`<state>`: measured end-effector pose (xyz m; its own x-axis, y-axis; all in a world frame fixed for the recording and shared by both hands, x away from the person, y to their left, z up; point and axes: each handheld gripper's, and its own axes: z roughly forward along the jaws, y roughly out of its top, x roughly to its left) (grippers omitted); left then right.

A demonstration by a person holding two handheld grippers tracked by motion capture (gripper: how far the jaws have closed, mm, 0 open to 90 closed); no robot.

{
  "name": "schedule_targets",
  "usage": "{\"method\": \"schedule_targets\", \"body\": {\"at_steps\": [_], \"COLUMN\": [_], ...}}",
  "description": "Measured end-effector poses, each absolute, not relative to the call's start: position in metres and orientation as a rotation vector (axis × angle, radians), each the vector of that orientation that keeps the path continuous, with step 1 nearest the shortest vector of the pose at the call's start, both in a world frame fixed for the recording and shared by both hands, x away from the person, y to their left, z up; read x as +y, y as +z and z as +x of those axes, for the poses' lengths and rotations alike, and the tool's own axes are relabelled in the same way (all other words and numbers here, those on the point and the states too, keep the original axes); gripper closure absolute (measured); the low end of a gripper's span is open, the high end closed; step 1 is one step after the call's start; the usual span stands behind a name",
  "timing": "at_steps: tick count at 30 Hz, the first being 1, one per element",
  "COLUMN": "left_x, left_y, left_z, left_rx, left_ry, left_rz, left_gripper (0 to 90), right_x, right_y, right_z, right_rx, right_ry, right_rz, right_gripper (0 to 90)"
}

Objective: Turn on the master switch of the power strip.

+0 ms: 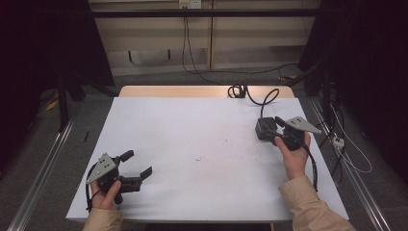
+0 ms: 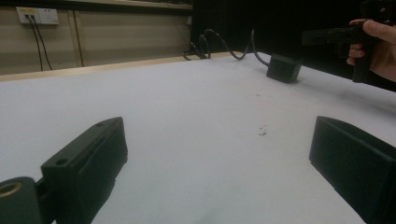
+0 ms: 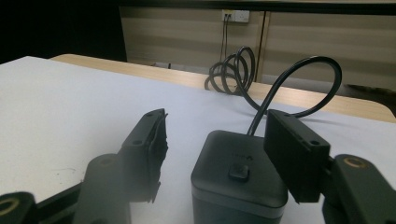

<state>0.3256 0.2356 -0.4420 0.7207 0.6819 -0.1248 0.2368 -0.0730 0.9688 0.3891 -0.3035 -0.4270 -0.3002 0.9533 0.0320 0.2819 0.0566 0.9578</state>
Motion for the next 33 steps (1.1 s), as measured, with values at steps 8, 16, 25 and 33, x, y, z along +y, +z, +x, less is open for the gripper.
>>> {"method": "schedule_targets", "body": {"at_steps": [8, 16, 25, 33], "left_x": [0.2342, 0.2346, 0.2347, 0.2343], "left_y": [-0.4422, -0.4423, -0.4430, -0.4431], "left_z": [0.3254, 0.3254, 0.3258, 0.3258], "left_rx": [0.750, 0.750, 0.748, 0.749], "left_ry": [0.429, 0.429, 0.429, 0.428], "left_rz": [1.647, 1.646, 1.650, 1.648], "left_gripper": [3.8, 3.8, 3.8, 3.8], "right_x": [-0.3050, -0.3059, -0.3067, -0.3098], "right_y": [-0.4263, -0.4260, -0.4264, -0.4261], "right_z": [0.3908, 0.3924, 0.3948, 0.3964], "right_rx": [1.672, 1.672, 1.682, 1.678], "right_ry": [1.252, 1.245, 1.224, 1.235], "right_rz": [1.258, 1.255, 1.255, 1.269], "right_gripper": [45.7, 46.7, 54.4, 61.3]}}
